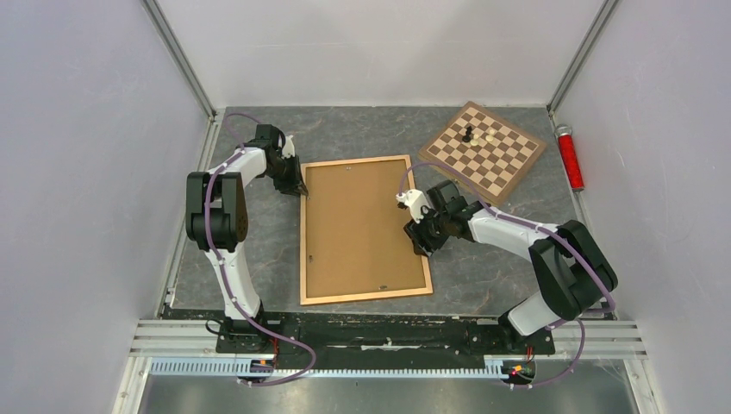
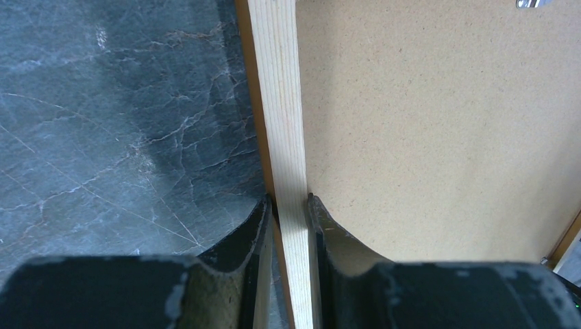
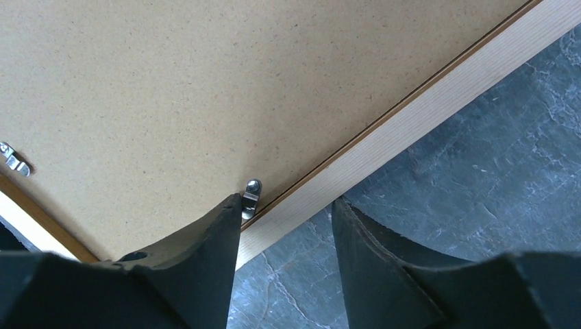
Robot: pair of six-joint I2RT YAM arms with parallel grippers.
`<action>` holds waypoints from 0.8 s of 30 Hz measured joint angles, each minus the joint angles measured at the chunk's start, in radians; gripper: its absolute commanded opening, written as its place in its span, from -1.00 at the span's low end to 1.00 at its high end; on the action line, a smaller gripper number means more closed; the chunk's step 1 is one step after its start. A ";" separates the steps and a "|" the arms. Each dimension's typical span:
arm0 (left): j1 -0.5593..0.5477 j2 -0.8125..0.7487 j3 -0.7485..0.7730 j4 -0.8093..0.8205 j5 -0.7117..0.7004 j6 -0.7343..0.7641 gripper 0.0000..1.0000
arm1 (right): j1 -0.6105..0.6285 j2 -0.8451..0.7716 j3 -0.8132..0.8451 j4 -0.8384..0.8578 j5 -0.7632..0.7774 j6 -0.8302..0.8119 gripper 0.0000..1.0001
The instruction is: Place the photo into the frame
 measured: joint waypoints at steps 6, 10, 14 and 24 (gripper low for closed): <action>0.000 0.000 0.000 0.000 0.000 0.000 -0.95 | 0.000 -0.003 0.000 -0.006 0.005 -0.003 -0.14; 0.000 0.000 0.001 -0.002 0.000 0.000 -0.95 | 0.003 -0.005 0.000 -0.008 0.009 -0.003 -0.22; 0.000 0.000 0.003 -0.004 -0.001 0.000 -0.95 | 0.017 -0.010 0.000 -0.011 0.027 -0.003 -0.31; 0.000 0.012 0.024 -0.027 -0.001 0.001 -0.95 | 0.051 -0.016 0.002 -0.015 0.071 -0.015 -0.56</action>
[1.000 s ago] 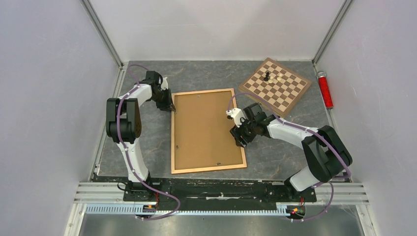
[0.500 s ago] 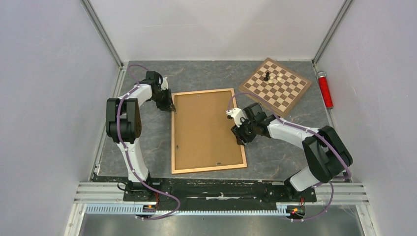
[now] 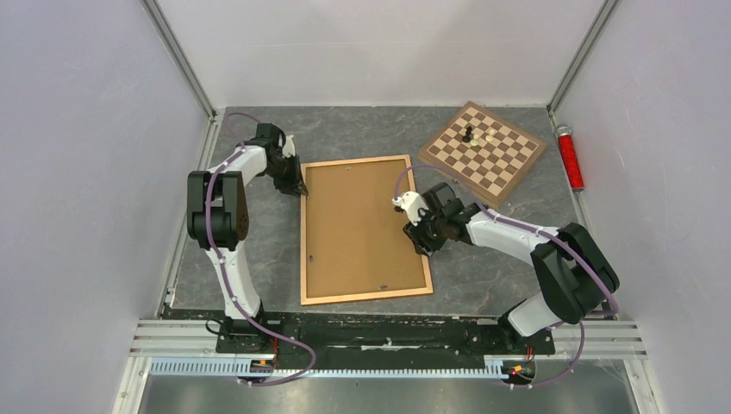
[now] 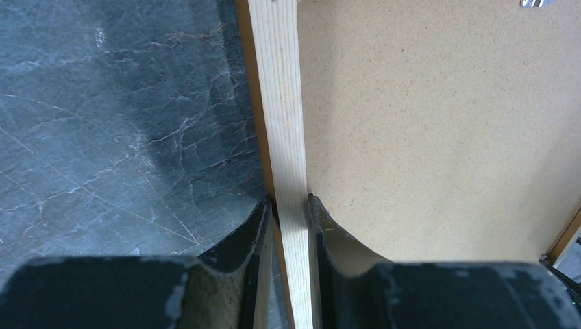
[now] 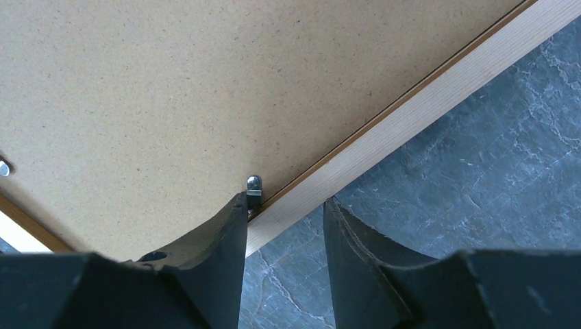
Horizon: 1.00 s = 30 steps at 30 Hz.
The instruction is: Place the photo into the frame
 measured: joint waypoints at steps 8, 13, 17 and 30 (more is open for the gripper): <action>0.000 0.018 0.030 -0.035 0.000 0.000 -0.95 | 0.024 -0.003 0.006 -0.012 0.034 -0.035 -0.72; 0.000 0.025 0.041 -0.046 0.000 0.001 -0.95 | 0.032 -0.003 0.012 -0.022 0.042 -0.066 -0.83; 0.000 0.034 0.055 -0.062 0.000 0.001 -0.95 | 0.034 0.006 0.026 -0.038 0.045 -0.100 -0.87; 0.000 0.036 0.069 -0.095 -0.026 0.011 -0.80 | 0.021 0.073 0.118 -0.128 0.024 -0.228 -0.11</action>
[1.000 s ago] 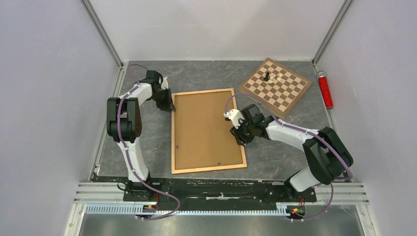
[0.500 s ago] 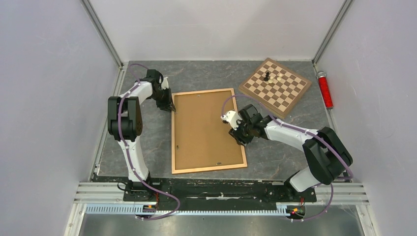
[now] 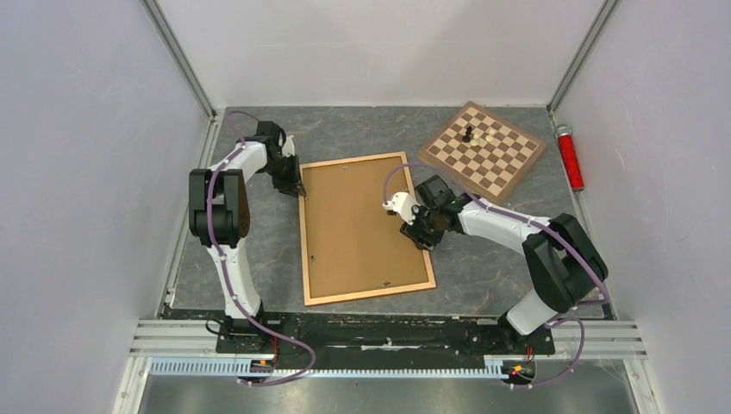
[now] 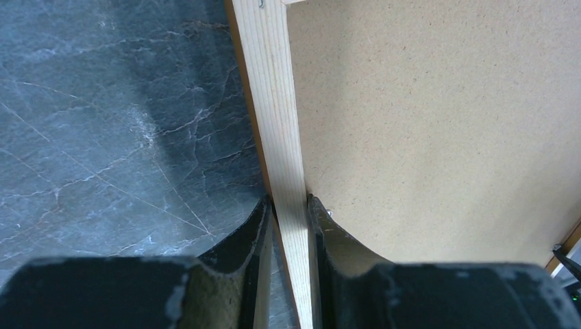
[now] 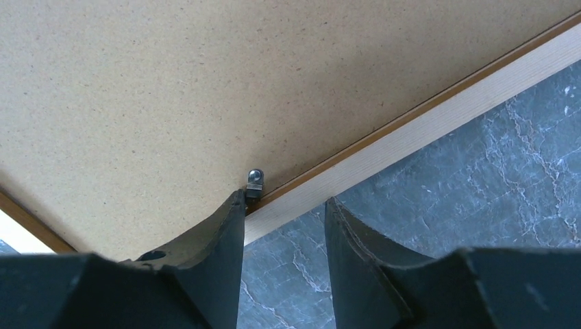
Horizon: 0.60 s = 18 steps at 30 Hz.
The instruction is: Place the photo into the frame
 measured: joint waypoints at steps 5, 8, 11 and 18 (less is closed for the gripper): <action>0.000 0.000 0.000 -0.002 -0.002 0.000 -0.27 | -0.035 0.012 0.016 -0.007 -0.042 0.040 0.11; 0.000 0.000 0.000 0.000 0.003 0.002 -0.03 | -0.080 0.018 0.027 0.001 -0.103 0.114 0.17; -0.004 0.000 0.000 -0.001 0.021 0.008 0.07 | -0.129 0.021 0.056 0.049 -0.169 0.206 0.22; -0.004 -0.039 -0.007 -0.026 0.044 0.017 0.14 | -0.165 0.021 0.086 0.123 -0.226 0.314 0.26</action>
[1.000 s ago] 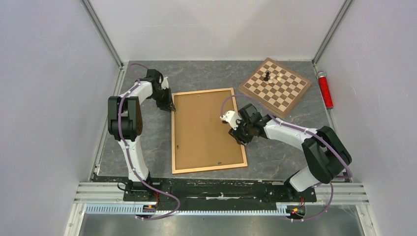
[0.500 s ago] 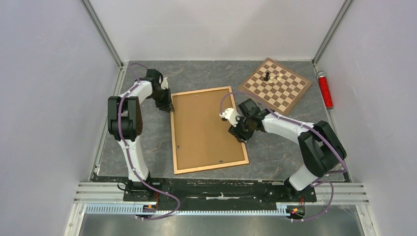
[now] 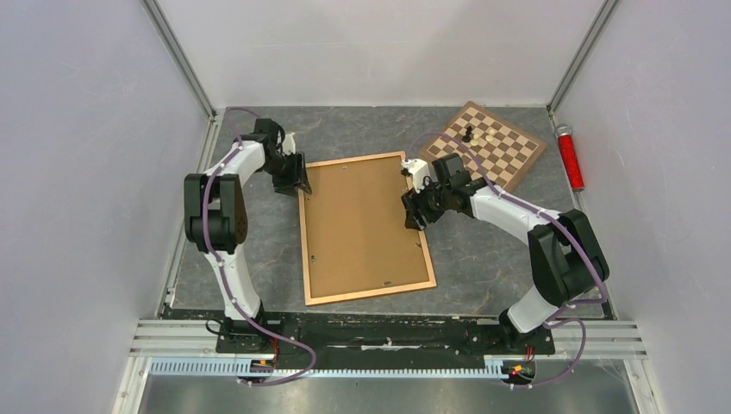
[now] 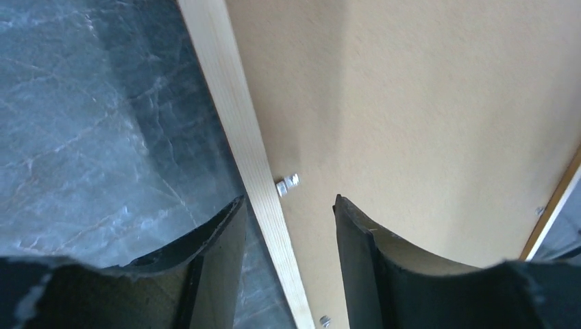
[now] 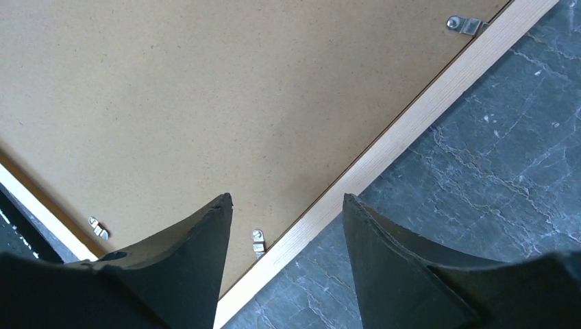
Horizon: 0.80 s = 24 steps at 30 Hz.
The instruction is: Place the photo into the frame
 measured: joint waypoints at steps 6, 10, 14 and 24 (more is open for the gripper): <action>0.000 -0.180 -0.072 -0.067 0.024 0.149 0.15 | 0.002 0.000 0.000 0.003 0.012 0.017 0.26; -0.001 -0.320 -0.146 -0.114 0.030 0.241 0.16 | 0.002 0.002 0.000 0.016 0.037 0.029 0.27; -0.006 -0.405 -0.244 -0.150 0.024 0.269 0.20 | 0.002 0.007 0.000 0.029 0.049 0.035 0.27; -0.121 -0.422 -0.416 -0.189 -0.005 0.273 0.29 | 0.002 0.008 -0.008 0.045 0.042 -0.006 0.25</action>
